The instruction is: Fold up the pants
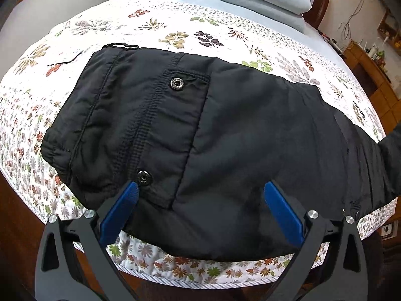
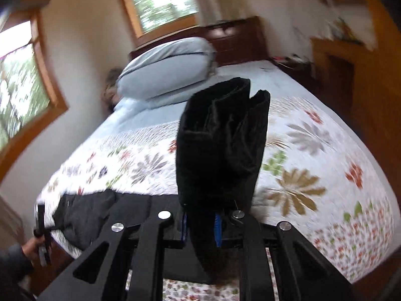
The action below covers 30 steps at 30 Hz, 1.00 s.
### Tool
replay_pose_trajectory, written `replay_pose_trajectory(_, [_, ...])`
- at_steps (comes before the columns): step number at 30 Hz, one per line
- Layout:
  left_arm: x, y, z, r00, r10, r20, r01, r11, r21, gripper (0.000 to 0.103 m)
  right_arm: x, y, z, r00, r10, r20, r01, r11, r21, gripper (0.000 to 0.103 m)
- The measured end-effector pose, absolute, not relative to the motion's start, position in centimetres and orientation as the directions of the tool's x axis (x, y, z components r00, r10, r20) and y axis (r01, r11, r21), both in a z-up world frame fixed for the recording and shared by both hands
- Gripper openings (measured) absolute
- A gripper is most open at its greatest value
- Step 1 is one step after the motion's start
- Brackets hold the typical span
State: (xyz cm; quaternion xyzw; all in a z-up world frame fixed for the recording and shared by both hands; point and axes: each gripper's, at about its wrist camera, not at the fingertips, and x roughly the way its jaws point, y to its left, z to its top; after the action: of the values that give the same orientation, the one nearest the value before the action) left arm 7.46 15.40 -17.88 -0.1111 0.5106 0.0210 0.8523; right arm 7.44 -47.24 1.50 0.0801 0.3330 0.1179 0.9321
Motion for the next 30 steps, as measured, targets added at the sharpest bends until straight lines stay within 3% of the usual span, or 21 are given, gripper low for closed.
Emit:
replay_pose_trajectory(4, [7.4,15.8,-17.9,0.487,-0.097,-0.868,-0.162,0.967,-0.199,0.1,7.8,-40.3,0.4,0.693,0.299,-0.656,-0.303,0.947,0.111,0.015])
replay_pose_trajectory(8, [7.3,16.1,-17.8,0.498,-0.113,-0.86,-0.17,0.959,-0.225,0.1,8.0,-34.9,-3.3,0.597,0.337,-0.728,-0.413,0.907,0.082,0.015])
replay_pose_trajectory(17, [7.2,16.1,-17.9,0.505,-0.119,-0.855,-0.165,0.959,-0.231,0.1,7.4,-29.0,-11.3,0.459,0.297,-0.838,-0.497,0.867,0.035,0.017])
replay_pose_trajectory(21, [7.1,15.8,-18.0,0.505,-0.107,-0.857,-0.164,0.962,-0.217,0.1,7.4,-28.4,-13.6,0.421,0.299,-0.856,-0.509,0.859,0.05,0.032])
replay_pose_trajectory(25, [7.2,15.6,-18.0,0.503,-0.097,-0.859,-0.158,0.967,-0.201,0.1,6.9,-28.1,-13.6,0.372,0.376,-0.849,-0.534,0.835,0.136,0.062])
replay_pose_trajectory(30, [7.2,15.6,-18.0,0.505,-0.099,-0.858,-0.168,0.963,-0.21,0.1,6.0,-29.0,-10.5,0.385,0.506,-0.772,-0.547,0.799,0.251,0.065])
